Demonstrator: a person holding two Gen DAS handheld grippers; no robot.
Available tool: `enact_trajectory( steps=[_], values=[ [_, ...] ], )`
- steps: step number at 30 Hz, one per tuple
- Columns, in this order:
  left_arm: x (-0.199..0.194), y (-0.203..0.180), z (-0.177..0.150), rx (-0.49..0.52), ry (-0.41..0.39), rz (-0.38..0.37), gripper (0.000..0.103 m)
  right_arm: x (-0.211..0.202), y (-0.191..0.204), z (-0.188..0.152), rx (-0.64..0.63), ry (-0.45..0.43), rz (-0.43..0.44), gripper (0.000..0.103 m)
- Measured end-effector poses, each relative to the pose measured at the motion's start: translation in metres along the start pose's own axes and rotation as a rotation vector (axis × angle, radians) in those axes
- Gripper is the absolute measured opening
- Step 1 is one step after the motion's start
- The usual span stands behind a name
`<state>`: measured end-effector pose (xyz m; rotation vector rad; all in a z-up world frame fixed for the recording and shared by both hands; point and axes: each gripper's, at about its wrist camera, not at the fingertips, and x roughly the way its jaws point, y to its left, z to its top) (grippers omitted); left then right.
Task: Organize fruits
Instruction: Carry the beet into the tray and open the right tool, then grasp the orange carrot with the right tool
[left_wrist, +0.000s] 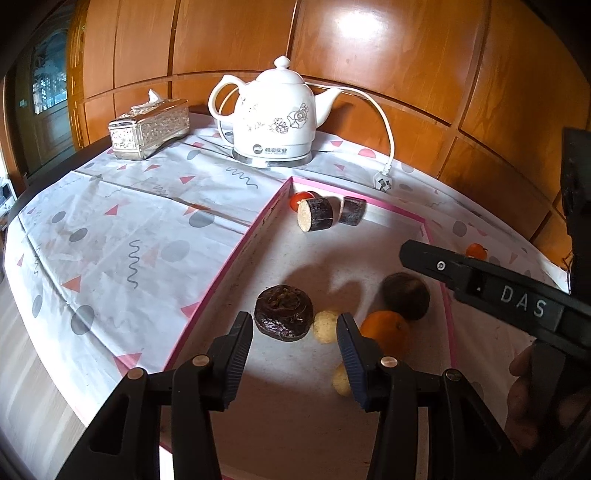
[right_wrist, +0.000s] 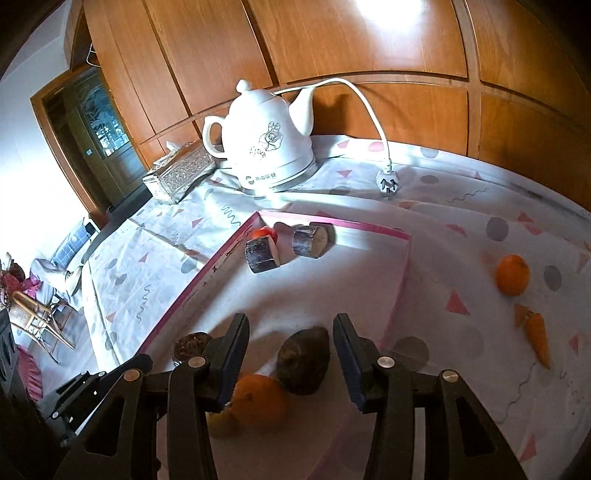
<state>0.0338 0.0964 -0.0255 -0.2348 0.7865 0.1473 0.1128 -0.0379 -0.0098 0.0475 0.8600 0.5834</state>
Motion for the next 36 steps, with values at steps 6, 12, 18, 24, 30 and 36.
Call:
enact_trajectory(
  steps=[6,12,18,24,30,36],
  values=[
    [-0.001,-0.009,-0.001,0.014,0.000,-0.008,0.048,-0.010,-0.009,-0.009,0.016,-0.009,-0.021,0.054],
    [-0.005,-0.024,-0.001,0.052,-0.007,-0.030,0.048,-0.031,-0.038,-0.023,0.087,-0.042,-0.058,0.054],
    [-0.007,-0.049,-0.002,0.115,-0.002,-0.073,0.048,-0.051,-0.087,-0.041,0.163,-0.058,-0.153,0.054],
    [-0.007,-0.074,-0.004,0.169,0.011,-0.133,0.048,-0.071,-0.149,-0.054,0.246,-0.070,-0.272,0.054],
    [-0.004,-0.094,-0.004,0.202,0.029,-0.167,0.048,-0.070,-0.181,-0.045,0.227,-0.045,-0.310,0.054],
    [0.001,-0.108,-0.002,0.219,0.044,-0.189,0.048,-0.042,-0.179,-0.027,0.138,-0.004,-0.321,0.053]
  ],
)
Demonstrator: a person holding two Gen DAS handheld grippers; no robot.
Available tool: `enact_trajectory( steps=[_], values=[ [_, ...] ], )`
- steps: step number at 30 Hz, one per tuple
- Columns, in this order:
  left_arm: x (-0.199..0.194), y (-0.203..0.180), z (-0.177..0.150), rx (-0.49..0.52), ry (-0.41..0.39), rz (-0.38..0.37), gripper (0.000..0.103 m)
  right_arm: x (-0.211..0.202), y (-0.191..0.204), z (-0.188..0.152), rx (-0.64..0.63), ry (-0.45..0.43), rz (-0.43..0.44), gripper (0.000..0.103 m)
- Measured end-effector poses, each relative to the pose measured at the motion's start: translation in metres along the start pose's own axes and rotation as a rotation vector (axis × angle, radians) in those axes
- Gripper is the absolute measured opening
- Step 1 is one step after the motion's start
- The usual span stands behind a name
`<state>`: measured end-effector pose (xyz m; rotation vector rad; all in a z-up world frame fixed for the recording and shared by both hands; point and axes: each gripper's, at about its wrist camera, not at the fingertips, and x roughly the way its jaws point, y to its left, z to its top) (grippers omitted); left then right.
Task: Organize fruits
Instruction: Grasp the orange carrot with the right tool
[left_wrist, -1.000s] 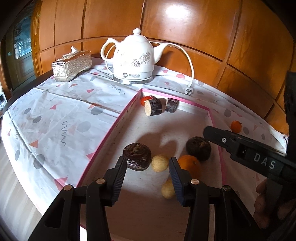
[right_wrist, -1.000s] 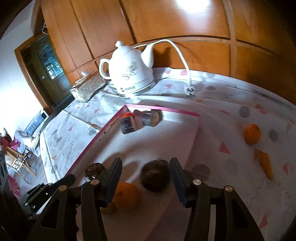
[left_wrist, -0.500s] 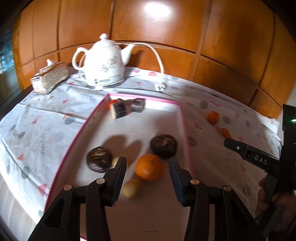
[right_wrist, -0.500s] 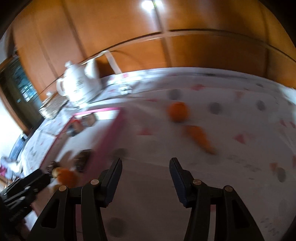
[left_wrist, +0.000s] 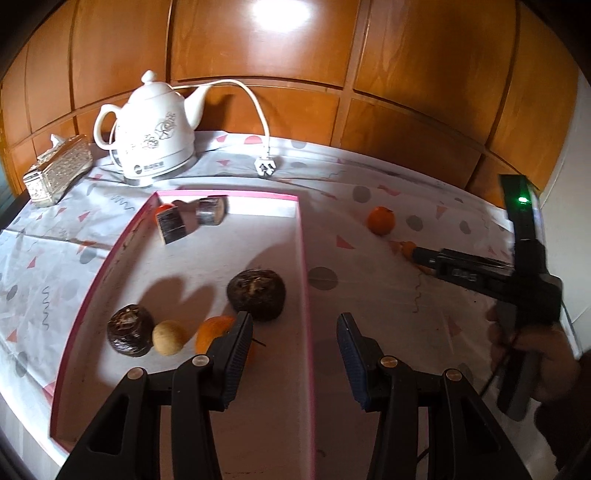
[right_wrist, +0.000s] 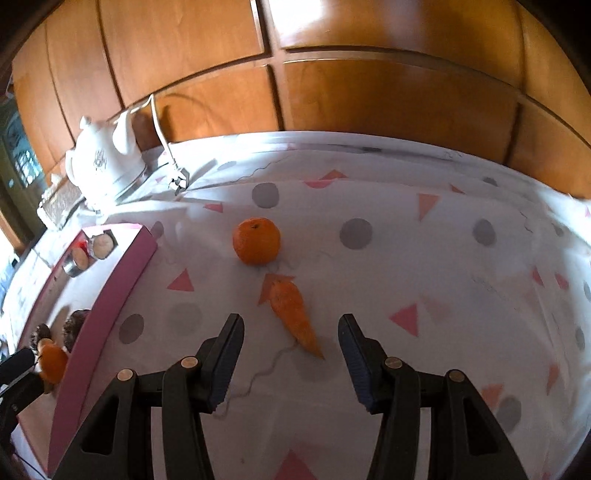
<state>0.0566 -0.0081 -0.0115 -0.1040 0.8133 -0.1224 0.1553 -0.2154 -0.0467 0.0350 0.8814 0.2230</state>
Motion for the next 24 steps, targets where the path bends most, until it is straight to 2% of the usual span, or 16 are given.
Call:
enact_trajectory(
  steps=[4,8,10,13,19,24],
  values=[
    [0.005,-0.008,0.005,0.008,0.003,-0.012,0.048,0.018,0.004,0.003,-0.013,0.025,-0.029,0.038],
    [0.013,-0.016,0.011,0.015,0.006,-0.018,0.048,0.027,0.004,0.001,0.009,0.029,-0.054,0.030],
    [0.017,-0.019,0.015,0.012,0.008,-0.020,0.048,0.025,0.006,0.000,0.007,0.028,-0.065,0.019],
    [0.024,-0.027,0.020,0.021,0.012,-0.021,0.048,0.020,0.004,-0.003,0.010,0.026,-0.086,0.019],
    [0.043,-0.047,0.030,0.033,0.037,-0.032,0.048,0.011,-0.010,-0.012,0.098,0.034,-0.120,0.019],
    [0.060,-0.060,0.037,0.046,0.056,-0.035,0.048,0.003,-0.024,-0.020,0.164,0.023,-0.191,0.019]
  ],
)
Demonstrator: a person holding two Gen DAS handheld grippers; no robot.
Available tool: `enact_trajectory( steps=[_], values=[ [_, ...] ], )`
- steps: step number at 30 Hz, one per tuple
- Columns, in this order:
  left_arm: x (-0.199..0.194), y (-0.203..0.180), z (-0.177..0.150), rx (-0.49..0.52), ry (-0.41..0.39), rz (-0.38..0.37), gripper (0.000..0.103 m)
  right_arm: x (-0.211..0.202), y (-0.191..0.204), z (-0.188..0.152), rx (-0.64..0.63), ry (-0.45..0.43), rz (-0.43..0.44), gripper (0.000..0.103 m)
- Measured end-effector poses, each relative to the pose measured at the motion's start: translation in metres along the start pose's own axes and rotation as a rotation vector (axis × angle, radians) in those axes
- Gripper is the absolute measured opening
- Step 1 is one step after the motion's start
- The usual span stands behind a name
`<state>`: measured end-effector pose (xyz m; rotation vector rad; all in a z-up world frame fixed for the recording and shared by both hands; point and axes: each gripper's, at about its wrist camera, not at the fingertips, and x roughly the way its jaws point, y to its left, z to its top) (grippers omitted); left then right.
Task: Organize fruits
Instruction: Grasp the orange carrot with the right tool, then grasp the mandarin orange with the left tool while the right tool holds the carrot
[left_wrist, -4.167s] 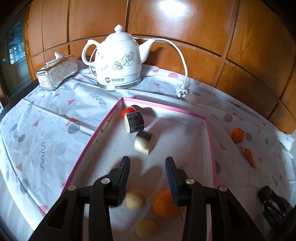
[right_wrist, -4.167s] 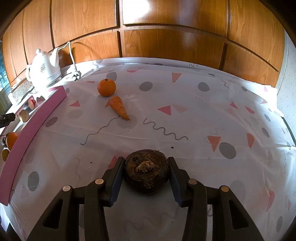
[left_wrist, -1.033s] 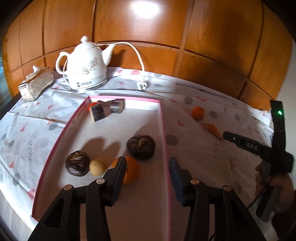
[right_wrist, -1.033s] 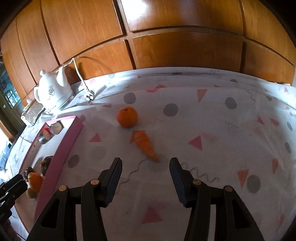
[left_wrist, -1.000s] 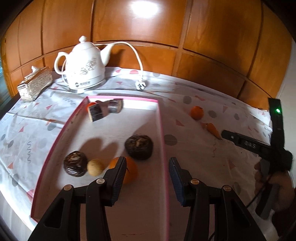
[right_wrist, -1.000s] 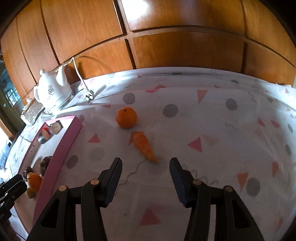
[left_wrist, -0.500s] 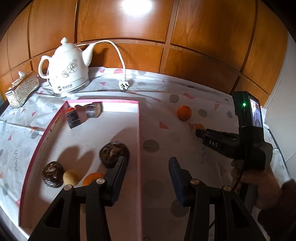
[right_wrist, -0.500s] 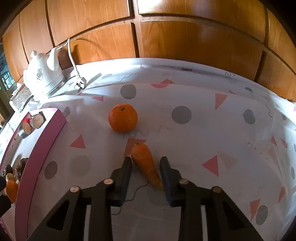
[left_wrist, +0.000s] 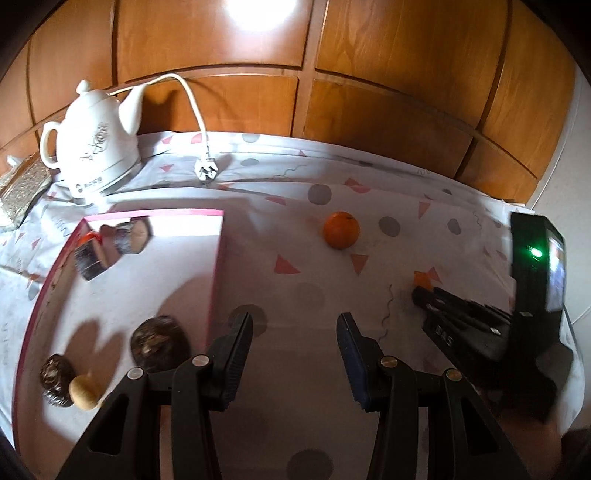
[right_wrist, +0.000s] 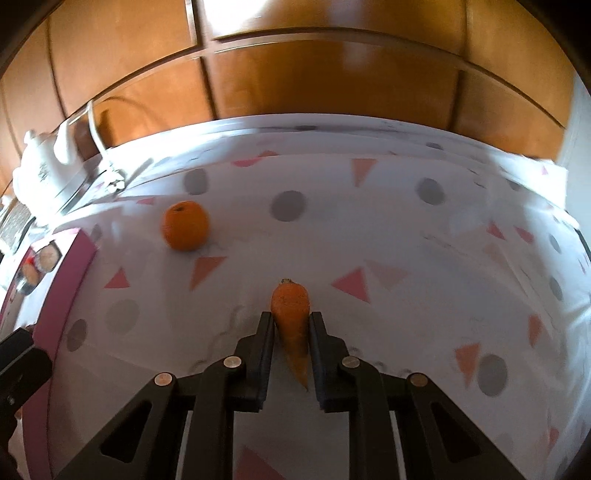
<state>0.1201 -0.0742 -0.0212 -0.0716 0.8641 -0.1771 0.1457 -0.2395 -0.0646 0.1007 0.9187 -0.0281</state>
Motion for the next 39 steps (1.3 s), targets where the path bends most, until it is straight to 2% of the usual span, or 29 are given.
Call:
enact_trajectory(
  steps=[5,12,28,29,30,33,39],
  values=[
    [0.024,-0.006,0.012,-0.030,0.041,-0.011,0.048,-0.002,-0.009,-0.002,0.037,-0.009,-0.003,0.019],
    [0.051,-0.020,0.034,-0.032,0.057,-0.008,0.048,-0.003,-0.011,-0.006,0.056,-0.020,0.018,0.019],
    [0.123,-0.050,0.074,0.052,0.080,0.013,0.048,-0.002,-0.016,-0.008,0.090,-0.031,0.054,0.019],
    [0.126,-0.051,0.075,0.056,0.082,0.015,0.045,-0.002,-0.016,-0.008,0.090,-0.031,0.054,0.019],
    [0.126,-0.052,0.075,0.062,0.072,0.024,0.039,-0.002,-0.016,-0.008,0.090,-0.031,0.054,0.019],
    [0.120,-0.049,0.072,0.055,0.064,-0.008,0.038,-0.002,-0.016,-0.008,0.091,-0.031,0.057,0.019],
    [0.088,-0.038,0.048,0.037,0.055,-0.010,0.038,-0.003,-0.015,-0.007,0.072,-0.023,0.058,0.019]
  ],
)
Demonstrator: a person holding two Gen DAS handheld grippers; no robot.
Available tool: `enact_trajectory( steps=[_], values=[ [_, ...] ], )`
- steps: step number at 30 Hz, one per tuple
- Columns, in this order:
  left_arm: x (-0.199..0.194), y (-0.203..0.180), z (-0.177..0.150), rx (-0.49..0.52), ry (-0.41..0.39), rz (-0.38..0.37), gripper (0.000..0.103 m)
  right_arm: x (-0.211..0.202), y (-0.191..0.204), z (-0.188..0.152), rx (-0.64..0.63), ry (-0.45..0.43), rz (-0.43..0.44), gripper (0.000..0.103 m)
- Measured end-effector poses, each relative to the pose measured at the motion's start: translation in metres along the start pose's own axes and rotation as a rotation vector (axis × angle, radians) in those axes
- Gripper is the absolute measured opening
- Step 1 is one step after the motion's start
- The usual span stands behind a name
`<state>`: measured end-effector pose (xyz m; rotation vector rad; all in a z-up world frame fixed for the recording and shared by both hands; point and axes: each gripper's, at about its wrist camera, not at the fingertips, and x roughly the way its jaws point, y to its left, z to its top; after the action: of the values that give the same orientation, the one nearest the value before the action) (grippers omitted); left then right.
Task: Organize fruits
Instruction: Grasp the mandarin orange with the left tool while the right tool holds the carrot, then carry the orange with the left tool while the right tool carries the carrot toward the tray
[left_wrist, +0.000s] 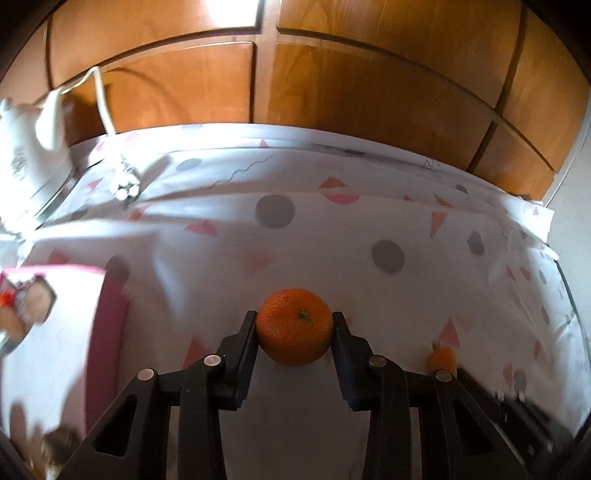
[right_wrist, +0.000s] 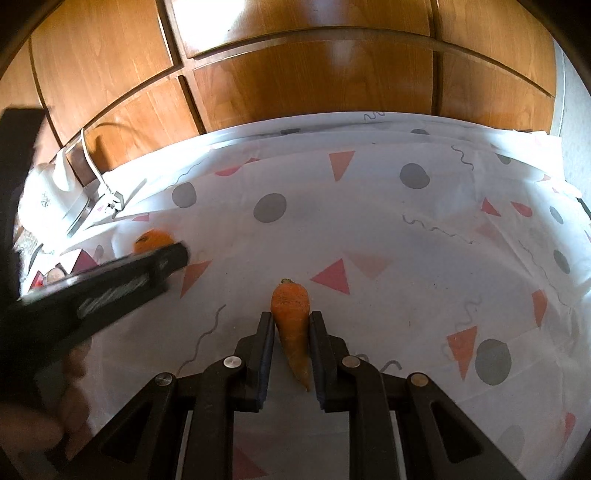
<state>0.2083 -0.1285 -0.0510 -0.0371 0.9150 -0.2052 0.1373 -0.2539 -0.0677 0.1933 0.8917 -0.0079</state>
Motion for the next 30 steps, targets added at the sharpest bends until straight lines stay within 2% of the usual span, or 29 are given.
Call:
enact_trajectory(
  steps=[6,14,22,24,30],
  values=[
    [-0.036,0.008,-0.035,-0.014,-0.019,0.010,0.038,-0.009,-0.001,-0.006,-0.026,0.012,-0.006,0.019],
    [-0.075,0.001,-0.082,0.050,-0.053,-0.014,0.038,-0.037,-0.010,-0.031,-0.044,0.001,-0.026,0.019],
    [-0.073,-0.001,-0.111,0.061,-0.031,-0.005,0.038,-0.049,-0.009,-0.056,-0.052,-0.015,-0.034,0.019],
    [-0.073,-0.002,-0.115,0.071,-0.060,-0.002,0.038,-0.049,-0.007,-0.058,-0.062,-0.021,-0.046,0.019],
    [-0.069,-0.001,-0.117,0.077,-0.077,0.004,0.039,-0.049,-0.012,-0.061,-0.029,-0.043,-0.019,0.019]
  ],
)
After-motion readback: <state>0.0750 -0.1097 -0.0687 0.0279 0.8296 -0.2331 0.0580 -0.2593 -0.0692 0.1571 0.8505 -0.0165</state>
